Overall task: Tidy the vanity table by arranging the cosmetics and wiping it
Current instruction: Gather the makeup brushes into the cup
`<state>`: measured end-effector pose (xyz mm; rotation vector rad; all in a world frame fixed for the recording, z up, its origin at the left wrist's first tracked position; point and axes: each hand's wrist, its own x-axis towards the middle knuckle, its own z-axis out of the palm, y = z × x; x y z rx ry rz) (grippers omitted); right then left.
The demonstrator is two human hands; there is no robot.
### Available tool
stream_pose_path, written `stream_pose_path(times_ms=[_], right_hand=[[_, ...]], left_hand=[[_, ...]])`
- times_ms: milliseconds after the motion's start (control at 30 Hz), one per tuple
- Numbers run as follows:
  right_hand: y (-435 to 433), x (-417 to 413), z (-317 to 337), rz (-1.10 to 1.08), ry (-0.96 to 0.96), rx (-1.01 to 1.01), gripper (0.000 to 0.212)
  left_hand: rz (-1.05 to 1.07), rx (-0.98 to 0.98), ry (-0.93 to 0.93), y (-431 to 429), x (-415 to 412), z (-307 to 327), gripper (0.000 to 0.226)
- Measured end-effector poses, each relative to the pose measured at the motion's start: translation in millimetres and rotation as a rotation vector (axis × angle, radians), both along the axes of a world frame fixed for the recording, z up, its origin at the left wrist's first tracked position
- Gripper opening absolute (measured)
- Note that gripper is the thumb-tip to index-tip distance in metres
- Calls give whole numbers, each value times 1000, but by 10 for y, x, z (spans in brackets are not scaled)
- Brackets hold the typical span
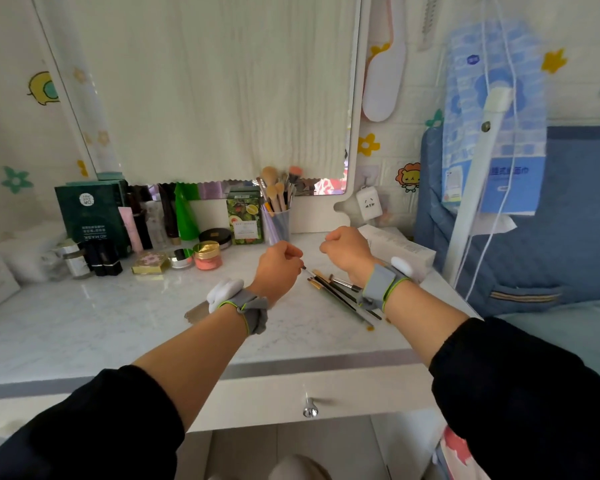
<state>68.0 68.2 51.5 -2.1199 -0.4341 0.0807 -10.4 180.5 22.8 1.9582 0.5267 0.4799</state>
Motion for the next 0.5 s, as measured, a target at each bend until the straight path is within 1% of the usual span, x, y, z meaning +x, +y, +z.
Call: stream_pose_path(times_ms=[133, 233, 300, 367, 500], right_hand=[[-182, -14, -45, 14, 58, -46, 23], [-290, -31, -98, 18, 75, -78, 25], [-341, -49, -144, 28, 67, -129, 19], [-379, -78, -190, 47, 61, -217, 20], [-431, -163, -281, 109, 36, -399, 27]], left_hand=[[-19, 5, 49, -165, -51, -64, 19], [-50, 51, 91, -273, -72, -131, 16], [-63, 107, 119, -329, -84, -176, 14], [-71, 174, 147, -377, -94, -216, 14], [-81, 246, 201, -453, -134, -265, 23]])
